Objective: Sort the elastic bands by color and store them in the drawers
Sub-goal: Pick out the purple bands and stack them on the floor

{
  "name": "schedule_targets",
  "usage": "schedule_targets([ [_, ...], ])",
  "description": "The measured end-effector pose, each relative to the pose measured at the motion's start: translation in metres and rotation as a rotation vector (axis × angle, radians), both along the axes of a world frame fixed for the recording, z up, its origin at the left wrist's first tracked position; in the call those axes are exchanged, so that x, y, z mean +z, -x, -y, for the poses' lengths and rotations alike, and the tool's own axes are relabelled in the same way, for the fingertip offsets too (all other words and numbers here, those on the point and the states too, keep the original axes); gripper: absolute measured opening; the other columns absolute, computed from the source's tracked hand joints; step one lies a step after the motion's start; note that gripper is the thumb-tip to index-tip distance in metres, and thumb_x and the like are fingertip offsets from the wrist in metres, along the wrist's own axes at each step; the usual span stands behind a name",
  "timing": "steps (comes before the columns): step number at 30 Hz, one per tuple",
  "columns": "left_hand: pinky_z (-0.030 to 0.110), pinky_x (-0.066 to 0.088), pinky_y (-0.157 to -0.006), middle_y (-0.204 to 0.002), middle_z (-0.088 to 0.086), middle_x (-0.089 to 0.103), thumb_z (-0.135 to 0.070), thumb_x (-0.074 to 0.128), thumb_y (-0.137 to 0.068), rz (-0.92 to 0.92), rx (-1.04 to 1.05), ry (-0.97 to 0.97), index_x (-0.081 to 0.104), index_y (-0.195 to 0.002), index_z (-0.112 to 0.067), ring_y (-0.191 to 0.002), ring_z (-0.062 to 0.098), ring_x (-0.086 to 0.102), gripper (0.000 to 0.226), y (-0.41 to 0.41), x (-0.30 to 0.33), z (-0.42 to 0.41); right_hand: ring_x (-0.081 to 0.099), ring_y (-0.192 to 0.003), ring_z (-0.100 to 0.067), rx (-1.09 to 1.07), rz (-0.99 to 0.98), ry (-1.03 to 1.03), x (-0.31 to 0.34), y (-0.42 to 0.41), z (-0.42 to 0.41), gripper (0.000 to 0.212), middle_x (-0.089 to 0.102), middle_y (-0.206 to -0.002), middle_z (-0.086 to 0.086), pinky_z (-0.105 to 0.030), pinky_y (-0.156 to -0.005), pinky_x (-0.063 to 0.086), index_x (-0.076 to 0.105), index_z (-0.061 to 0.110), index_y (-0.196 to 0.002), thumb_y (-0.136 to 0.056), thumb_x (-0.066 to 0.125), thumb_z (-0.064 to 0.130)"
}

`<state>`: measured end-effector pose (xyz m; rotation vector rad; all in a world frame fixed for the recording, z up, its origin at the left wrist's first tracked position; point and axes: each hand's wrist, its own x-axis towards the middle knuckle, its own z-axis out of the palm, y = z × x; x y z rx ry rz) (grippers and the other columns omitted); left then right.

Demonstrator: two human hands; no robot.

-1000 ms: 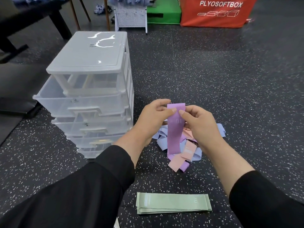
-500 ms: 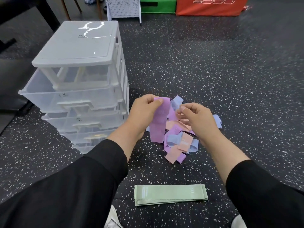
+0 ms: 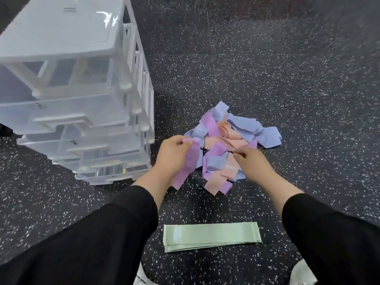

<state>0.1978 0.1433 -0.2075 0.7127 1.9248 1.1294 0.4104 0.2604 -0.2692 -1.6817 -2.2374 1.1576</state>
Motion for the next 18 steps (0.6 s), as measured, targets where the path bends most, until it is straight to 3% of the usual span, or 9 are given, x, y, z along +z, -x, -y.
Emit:
schedule_targets([
  [5,0.023,0.044,-0.074,-0.099,0.003,0.072,-0.022,0.059,-0.100,0.070,0.018,0.019,0.074,-0.100,-0.018,-0.085,0.011,0.057,0.016,0.000,-0.020,-0.016,0.061,-0.113,-0.031,0.087,0.140,0.012,-0.029,0.017,-0.030,0.039,0.067,-0.128,-0.009,-0.035,-0.096,0.049,0.061,0.020,-0.135,-0.103,0.040,0.016],
  [8,0.024,0.045,-0.073,-0.102,0.006,0.072,-0.021,0.060,-0.100,0.099,0.043,0.039,0.075,-0.100,-0.017,-0.086,0.013,0.057,0.015,0.002,-0.030,-0.027,0.060,-0.118,-0.028,0.153,0.220,0.044,-0.047,0.030,-0.045,0.043,0.062,-0.138,-0.008,-0.028,-0.092,0.044,0.050,0.017,-0.145,-0.104,0.038,0.011],
  [13,0.027,0.042,-0.070,-0.090,0.004,0.064,-0.020,0.060,-0.100,0.137,0.026,0.059,0.074,-0.096,-0.013,-0.079,0.014,0.052,0.016,0.007,-0.044,-0.041,0.060,-0.117,-0.032,0.219,0.279,0.062,-0.066,0.047,-0.057,0.046,0.059,-0.136,-0.016,-0.027,-0.084,0.043,0.039,0.009,-0.150,-0.104,0.041,0.007],
  [18,0.027,0.039,-0.066,-0.075,-0.003,0.057,-0.021,0.060,-0.100,0.151,0.005,0.089,0.070,-0.080,-0.021,-0.071,0.013,0.048,0.023,0.010,-0.055,-0.050,0.053,-0.124,-0.033,0.285,0.421,0.076,-0.087,0.056,-0.064,0.053,0.050,-0.142,-0.014,-0.040,-0.099,0.047,0.032,0.016,-0.154,-0.102,0.040,0.009],
])
